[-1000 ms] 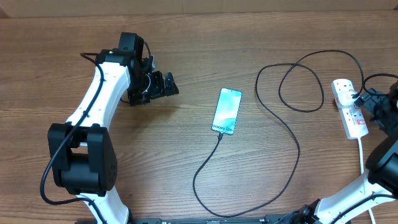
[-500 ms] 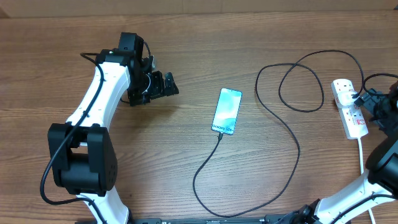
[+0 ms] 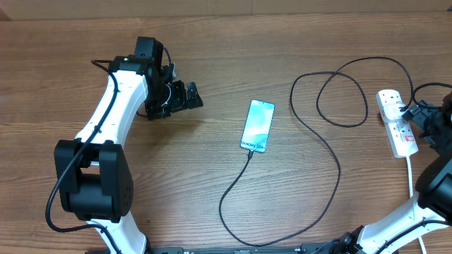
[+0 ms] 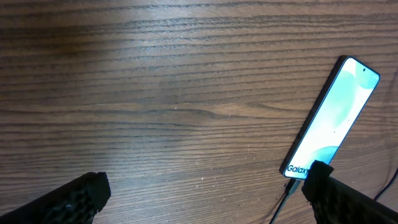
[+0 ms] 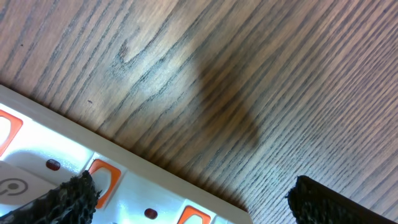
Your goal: Plug charger to phone and switch on socket
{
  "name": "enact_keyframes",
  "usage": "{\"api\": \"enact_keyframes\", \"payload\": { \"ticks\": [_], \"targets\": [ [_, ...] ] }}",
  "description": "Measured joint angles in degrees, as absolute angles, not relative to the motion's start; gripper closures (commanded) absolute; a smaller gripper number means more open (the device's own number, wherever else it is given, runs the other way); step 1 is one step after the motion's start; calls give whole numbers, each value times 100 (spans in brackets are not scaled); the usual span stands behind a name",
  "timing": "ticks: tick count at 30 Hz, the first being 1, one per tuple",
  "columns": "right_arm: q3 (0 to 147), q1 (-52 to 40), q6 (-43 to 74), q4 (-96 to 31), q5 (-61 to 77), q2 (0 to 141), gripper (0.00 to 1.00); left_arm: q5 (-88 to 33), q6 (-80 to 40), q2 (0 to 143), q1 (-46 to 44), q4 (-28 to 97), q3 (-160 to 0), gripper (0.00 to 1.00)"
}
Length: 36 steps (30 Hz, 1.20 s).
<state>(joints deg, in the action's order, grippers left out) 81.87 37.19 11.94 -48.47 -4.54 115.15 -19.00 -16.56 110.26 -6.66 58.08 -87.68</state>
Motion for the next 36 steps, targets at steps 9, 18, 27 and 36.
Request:
{"api": "enact_keyframes", "payload": {
  "ticks": [9,18,27,36],
  "targets": [
    [8256,3752,1199,-4921,-366,11579,0,-1900,-1656,11026,-663,5811,-8768,0],
    [8274,3752,1201,-5035,-325,11583,0,-1900,-1656,11026,-663,5808,-8768,0],
    [8283,3752,1205,-5065,-318,11583,0,-1900,-1656,11026,-666,5811,-8768,0],
    [8283,3752,1203,-5092,-314,11583,0,-1900,-1656,11026,-666,5811,-8768,0]
  ]
}}
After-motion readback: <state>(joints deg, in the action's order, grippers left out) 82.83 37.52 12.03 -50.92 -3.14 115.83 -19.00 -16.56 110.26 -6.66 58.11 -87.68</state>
